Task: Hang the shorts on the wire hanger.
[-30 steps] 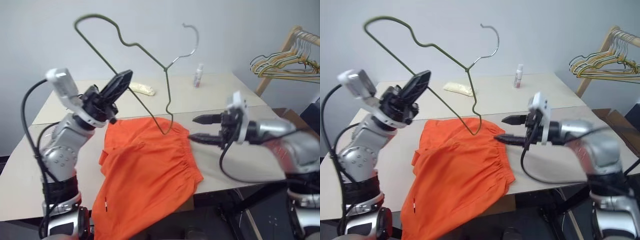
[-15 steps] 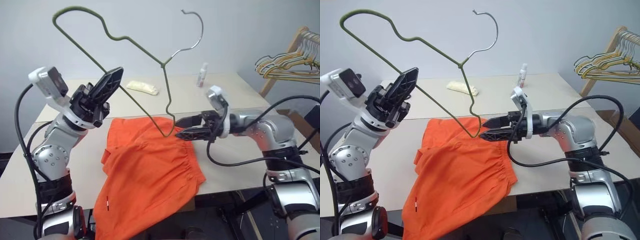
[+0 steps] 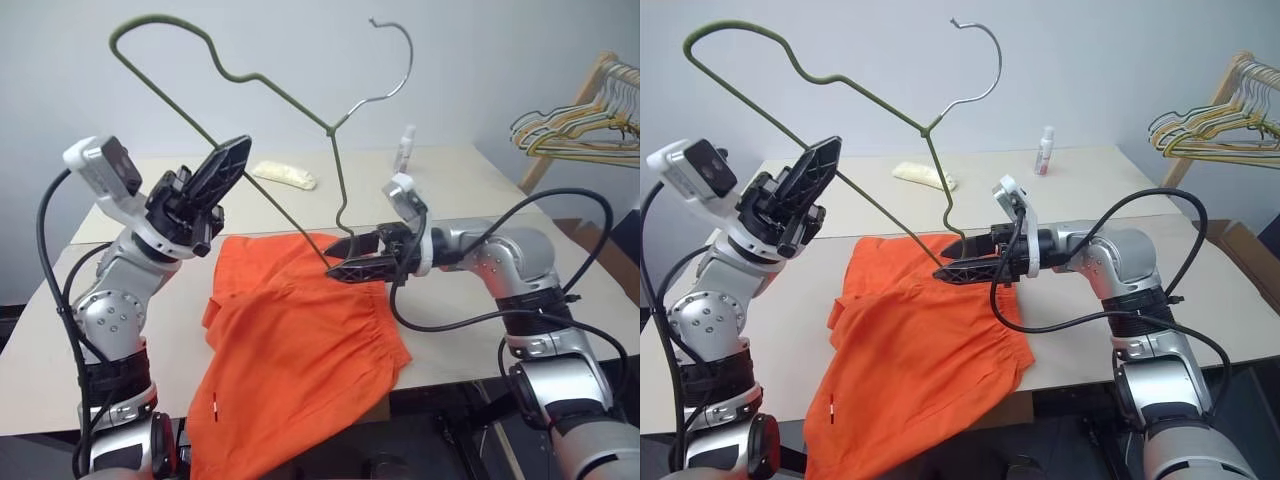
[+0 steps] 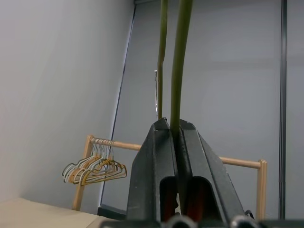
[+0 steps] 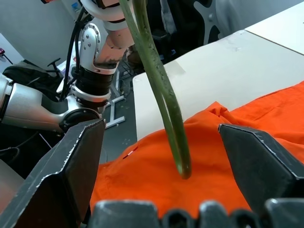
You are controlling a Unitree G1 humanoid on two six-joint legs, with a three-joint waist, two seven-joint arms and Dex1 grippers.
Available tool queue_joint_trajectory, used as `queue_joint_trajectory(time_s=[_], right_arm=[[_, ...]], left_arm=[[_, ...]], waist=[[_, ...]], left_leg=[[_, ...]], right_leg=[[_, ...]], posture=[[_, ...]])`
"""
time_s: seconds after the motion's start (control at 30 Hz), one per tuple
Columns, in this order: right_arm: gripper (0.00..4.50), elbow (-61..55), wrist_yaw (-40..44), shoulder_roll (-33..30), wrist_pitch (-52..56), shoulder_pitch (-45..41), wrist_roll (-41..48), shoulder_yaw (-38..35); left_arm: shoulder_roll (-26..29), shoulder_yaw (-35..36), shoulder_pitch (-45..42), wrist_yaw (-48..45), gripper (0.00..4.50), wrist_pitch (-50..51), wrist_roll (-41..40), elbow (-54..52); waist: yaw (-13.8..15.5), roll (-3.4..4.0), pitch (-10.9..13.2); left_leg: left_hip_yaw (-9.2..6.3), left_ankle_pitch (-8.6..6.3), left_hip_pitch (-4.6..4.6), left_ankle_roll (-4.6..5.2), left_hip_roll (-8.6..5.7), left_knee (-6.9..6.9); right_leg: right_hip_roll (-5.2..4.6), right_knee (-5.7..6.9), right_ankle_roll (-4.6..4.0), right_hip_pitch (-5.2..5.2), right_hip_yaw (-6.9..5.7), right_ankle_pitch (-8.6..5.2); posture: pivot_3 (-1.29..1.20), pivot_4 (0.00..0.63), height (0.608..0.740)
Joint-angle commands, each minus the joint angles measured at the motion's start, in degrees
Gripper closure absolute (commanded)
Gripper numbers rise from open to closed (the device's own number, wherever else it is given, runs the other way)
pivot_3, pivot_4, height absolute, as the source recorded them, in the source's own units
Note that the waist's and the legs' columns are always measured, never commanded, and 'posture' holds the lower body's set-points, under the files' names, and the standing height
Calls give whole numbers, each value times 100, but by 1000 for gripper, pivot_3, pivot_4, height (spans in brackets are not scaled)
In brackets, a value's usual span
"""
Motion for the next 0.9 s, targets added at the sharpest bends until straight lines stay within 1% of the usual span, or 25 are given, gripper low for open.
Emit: queue_joint_trajectory(time_s=[0.03, 0.33, 0.37, 0.53, 0.6, 0.67, 0.7, 0.9], right_arm=[[1292, -6, 92, 2, -20, -236, -26, -52], [4257, -67, 47, 42, -51, -184, -92, -85], [4488, -85, 48, 54, -62, -175, -98, -88], [4488, -191, 16, 128, -169, -110, -151, -85], [4488, -202, -29, 148, -175, -81, -173, -99], [4500, -216, -67, 155, -167, -47, -182, -136], [4500, -233, -75, 146, -153, -25, -154, -180], [4500, -396, -300, 77, 70, 88, 131, -602]], left_arm=[[-6, -41, -30, -53, 4500, -107, 18, -204], [-23, -77, -11, -43, 4500, -150, 115, -131], [-30, -83, -19, -44, 4500, -156, 119, -119], [-53, -175, -57, -80, 4500, -185, 212, -32], [-17, -254, -25, -61, 4500, -233, 401, -2], [97, -321, 18, -107, 3972, -71, 427, 56], [195, -447, 57, -113, 3762, 15, 584, 93], [701, -1167, 501, -203, 1853, 162, 1580, 79]], waist=[[0, 0, 0], [0, 0, 0], [-6, 0, 0], [-4, -1, 0], [-5, -1, 0], [-6, -1, 0], [-6, -1, 0], [-11, 0, 0]], left_leg=[[0, 0, 0, 0, 0, 0], [0, 0, -1, 0, -5, -1], [0, 0, -1, 0, -4, -1], [-1, 0, -2, 0, -5, -1], [0, 0, -2, 0, -5, -1], [0, 0, -1, 0, -8, -1], [-1, 0, -1, 0, -8, -1], [0, 0, -2, 0, -15, -5]], right_leg=[[0, 0, 0, 0, 0, 0], [0, 0, 0, -1, 0, 0], [0, 0, 0, -3, 0, 0], [-1, 0, 0, -2, 0, 0], [0, 0, 0, -2, 0, 0], [0, 0, 0, -2, 0, 0], [1, 0, 0, -2, 0, 0], [1, 0, 0, -4, 0, 0]], posture=[[195, 0, 740], [186, 0, 740], [185, 0, 740], [180, 0, 740], [178, 0, 740], [176, 0, 740], [176, 0, 740], [161, 0, 740]])
